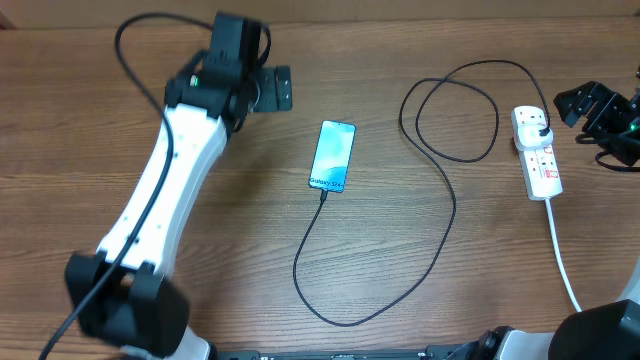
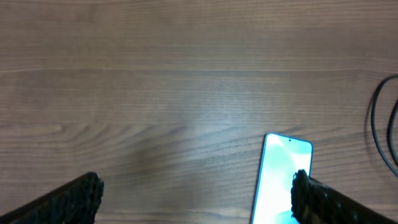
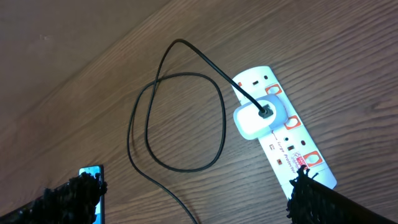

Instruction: Plug charger to phone and switch on socket

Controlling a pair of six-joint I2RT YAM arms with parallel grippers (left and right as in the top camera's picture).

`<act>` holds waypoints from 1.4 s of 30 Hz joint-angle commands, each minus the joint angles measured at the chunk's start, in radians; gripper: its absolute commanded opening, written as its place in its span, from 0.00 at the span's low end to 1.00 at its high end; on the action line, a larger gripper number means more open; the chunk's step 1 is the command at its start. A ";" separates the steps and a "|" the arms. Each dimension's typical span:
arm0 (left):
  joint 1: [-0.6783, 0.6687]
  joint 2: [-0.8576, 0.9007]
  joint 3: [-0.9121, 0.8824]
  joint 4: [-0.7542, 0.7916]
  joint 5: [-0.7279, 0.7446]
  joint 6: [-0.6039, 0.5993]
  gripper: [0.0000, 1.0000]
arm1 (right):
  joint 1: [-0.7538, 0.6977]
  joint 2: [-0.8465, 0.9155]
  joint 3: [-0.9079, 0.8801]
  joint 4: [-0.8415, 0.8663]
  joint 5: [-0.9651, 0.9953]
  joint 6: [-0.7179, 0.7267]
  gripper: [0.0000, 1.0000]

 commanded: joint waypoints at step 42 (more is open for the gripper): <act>0.175 -1.409 -1.601 1.081 -0.063 -0.035 1.00 | -0.005 -0.001 -0.003 0.005 0.011 0.003 1.00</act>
